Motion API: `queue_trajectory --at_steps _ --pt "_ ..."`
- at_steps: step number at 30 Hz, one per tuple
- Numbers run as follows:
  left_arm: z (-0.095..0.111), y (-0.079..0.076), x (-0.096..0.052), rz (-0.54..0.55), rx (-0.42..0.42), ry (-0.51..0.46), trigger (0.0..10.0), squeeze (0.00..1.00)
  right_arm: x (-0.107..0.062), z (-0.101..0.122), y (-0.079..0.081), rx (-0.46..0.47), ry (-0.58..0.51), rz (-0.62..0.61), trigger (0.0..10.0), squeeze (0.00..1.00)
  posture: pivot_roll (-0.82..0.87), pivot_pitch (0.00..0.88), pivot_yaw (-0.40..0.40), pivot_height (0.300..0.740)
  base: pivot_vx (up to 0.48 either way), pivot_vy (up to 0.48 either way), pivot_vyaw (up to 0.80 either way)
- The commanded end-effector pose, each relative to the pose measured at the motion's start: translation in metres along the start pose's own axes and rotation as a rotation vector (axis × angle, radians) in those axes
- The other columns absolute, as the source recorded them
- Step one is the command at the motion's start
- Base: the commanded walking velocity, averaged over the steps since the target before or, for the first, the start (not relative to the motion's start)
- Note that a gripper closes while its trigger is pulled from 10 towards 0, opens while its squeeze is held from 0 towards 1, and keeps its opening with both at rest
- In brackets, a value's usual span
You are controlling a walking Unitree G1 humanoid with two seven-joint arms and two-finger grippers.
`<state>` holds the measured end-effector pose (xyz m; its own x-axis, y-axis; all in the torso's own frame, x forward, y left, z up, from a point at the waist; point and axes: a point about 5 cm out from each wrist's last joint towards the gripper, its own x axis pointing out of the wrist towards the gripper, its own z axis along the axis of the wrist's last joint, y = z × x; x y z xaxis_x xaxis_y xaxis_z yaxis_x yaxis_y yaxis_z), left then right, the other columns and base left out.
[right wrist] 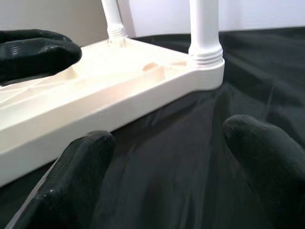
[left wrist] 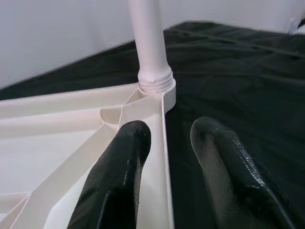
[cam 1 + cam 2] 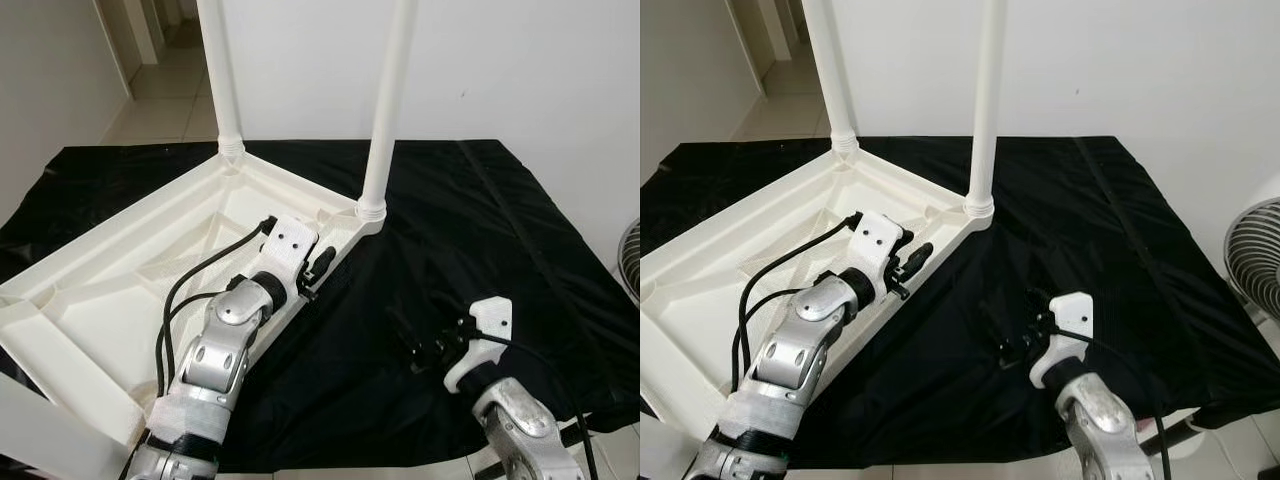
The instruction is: Building children table
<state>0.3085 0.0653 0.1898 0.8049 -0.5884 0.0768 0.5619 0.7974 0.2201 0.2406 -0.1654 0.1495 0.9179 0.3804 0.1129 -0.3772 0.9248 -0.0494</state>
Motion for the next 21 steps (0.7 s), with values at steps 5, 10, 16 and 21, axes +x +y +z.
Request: queue_trajectory --at_steps 5,10,16,21 --pt "0.003 -0.01 -0.016 0.05 0.006 -0.081 10.0 0.0 0.008 -0.003 -0.007 -0.019 -0.005 -0.055 10.0 0.0 -0.02 0.074 -0.014 0.74 0.0 0.0 0.0" --pt "-0.001 -0.014 -0.035 0.096 -0.021 -0.092 10.0 0.0 0.02 -0.004 -0.006 -0.021 -0.011 -0.043 10.0 0.0 0.02 0.081 -0.038 0.74 0.0 0.0 0.0" --pt "-0.005 -0.018 -0.051 0.126 -0.028 -0.097 10.0 0.0 0.029 -0.008 -0.004 -0.02 -0.011 -0.016 10.0 0.0 0.06 0.082 -0.053 0.74 0.0 0.0 0.0" --pt "-0.013 -0.014 -0.088 0.207 -0.026 -0.063 10.0 0.0 0.055 -0.014 -0.003 -0.022 -0.008 0.029 10.0 0.0 0.15 0.089 -0.099 0.74 0.0 0.0 0.0"
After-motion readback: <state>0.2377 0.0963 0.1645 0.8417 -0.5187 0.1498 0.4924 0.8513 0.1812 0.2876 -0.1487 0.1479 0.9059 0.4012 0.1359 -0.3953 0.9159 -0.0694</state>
